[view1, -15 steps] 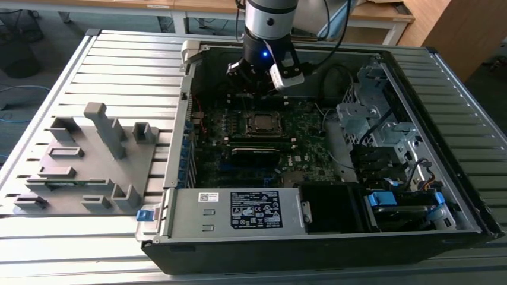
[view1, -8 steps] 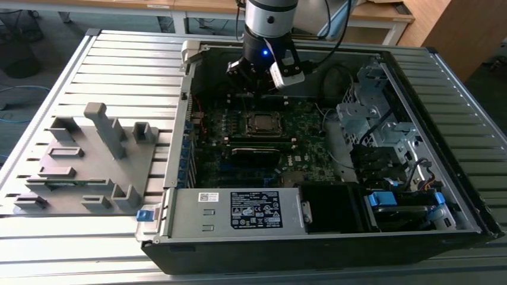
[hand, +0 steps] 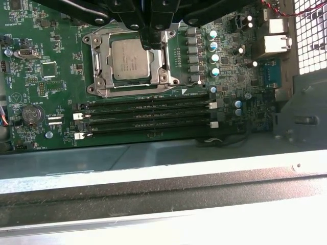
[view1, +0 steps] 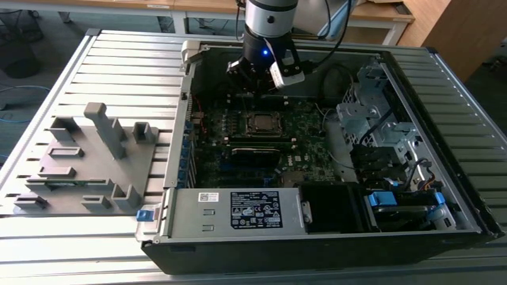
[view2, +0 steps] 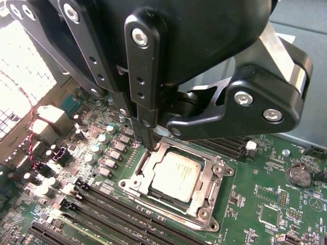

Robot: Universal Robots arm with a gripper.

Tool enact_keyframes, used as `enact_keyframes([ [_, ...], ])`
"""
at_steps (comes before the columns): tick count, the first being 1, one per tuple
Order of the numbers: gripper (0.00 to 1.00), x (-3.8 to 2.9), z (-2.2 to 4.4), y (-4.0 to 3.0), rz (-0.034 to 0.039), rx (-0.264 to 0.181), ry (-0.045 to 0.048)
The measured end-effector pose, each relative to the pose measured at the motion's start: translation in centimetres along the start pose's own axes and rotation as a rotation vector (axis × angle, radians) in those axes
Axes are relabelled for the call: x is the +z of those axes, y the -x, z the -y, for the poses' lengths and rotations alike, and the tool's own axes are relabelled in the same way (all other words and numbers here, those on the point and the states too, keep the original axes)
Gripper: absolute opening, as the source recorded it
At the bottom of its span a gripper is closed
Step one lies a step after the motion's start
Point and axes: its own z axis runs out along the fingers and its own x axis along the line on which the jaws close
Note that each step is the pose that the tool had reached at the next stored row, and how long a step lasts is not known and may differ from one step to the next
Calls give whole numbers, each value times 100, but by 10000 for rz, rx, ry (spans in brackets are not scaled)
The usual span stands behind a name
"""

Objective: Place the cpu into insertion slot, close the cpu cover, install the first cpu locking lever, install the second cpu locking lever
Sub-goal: 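Install the first cpu locking lever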

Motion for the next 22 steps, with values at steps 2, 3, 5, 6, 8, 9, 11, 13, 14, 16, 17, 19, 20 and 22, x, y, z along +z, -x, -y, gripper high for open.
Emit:
enact_keyframes([
  [2,10,0,0,-3,0,0,1],
  [3,10,0,0,-4,0,0,1],
  [5,10,0,1,-5,0,-1,0],
  [6,10,0,1,-5,0,-1,0],
  [8,10,0,1,-5,0,0,0],
  [9,10,0,1,-5,0,0,1],
  [11,10,0,1,-6,-3,0,-1],
  [13,10,3,1,-5,-184,9,-18],
  [14,10,3,1,-4,-295,14,-30],
  [16,10,2,1,-4,-344,17,-38],
  [17,10,2,1,-4,-349,17,-40],
  [19,10,3,1,-4,-357,17,-38],
  [20,10,3,1,-4,-356,16,-37],
  [22,10,4,3,-20,-358,16,-27],
])
